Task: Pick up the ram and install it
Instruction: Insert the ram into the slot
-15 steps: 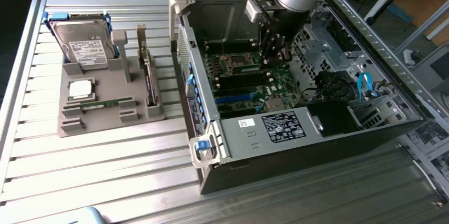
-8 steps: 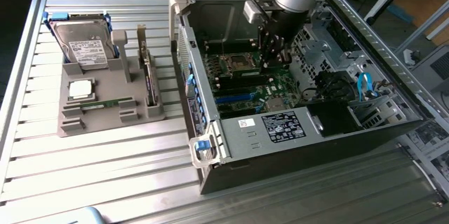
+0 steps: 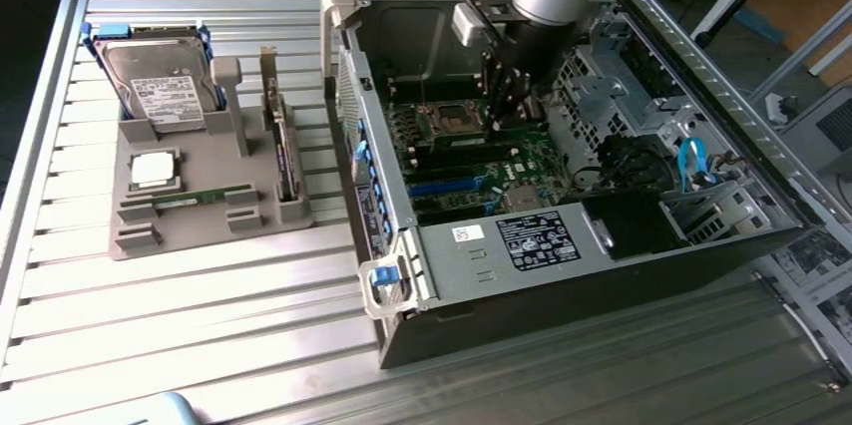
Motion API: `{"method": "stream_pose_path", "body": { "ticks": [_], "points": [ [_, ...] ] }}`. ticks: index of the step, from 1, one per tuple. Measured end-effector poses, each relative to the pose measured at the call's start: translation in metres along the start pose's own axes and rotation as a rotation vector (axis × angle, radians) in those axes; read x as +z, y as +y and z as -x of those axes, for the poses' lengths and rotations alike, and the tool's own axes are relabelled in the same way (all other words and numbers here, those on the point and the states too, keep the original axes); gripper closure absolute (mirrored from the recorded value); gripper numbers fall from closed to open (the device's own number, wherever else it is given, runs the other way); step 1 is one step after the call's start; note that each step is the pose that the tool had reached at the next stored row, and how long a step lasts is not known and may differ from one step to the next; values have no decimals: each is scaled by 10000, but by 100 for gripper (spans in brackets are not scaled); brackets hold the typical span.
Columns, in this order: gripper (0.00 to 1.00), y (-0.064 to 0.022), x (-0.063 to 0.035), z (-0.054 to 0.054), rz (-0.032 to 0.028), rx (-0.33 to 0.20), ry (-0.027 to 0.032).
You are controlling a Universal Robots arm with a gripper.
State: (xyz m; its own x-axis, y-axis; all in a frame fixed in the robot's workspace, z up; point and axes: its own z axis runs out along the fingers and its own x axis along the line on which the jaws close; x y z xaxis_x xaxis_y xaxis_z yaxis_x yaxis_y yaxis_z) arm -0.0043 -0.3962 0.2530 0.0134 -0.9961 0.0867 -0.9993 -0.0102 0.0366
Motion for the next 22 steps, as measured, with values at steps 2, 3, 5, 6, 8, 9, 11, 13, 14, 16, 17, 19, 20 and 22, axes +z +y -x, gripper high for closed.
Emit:
{"method": "stream_pose_path", "body": {
  "ticks": [2,3,5,6,8,9,11,13,14,16,17,19,20,22],
  "points": [
    [87,13,16,1,0,0,11],
    [87,25,25,2,1,2,17],
    [87,57,42,4,1,8,23],
    [87,71,50,5,1,13,26],
    [87,87,69,7,3,27,42],
    [87,87,79,8,5,37,49],
    [87,87,100,9,5,51,56],
    [87,87,116,11,6,61,60],
    [87,87,121,11,6,64,61],
    [87,90,130,12,7,69,63],
    [87,94,136,13,7,74,63],
    [87,102,148,14,8,78,63],
    [87,104,152,14,8,80,63],
    [87,104,161,15,8,81,63]
  ]
}}
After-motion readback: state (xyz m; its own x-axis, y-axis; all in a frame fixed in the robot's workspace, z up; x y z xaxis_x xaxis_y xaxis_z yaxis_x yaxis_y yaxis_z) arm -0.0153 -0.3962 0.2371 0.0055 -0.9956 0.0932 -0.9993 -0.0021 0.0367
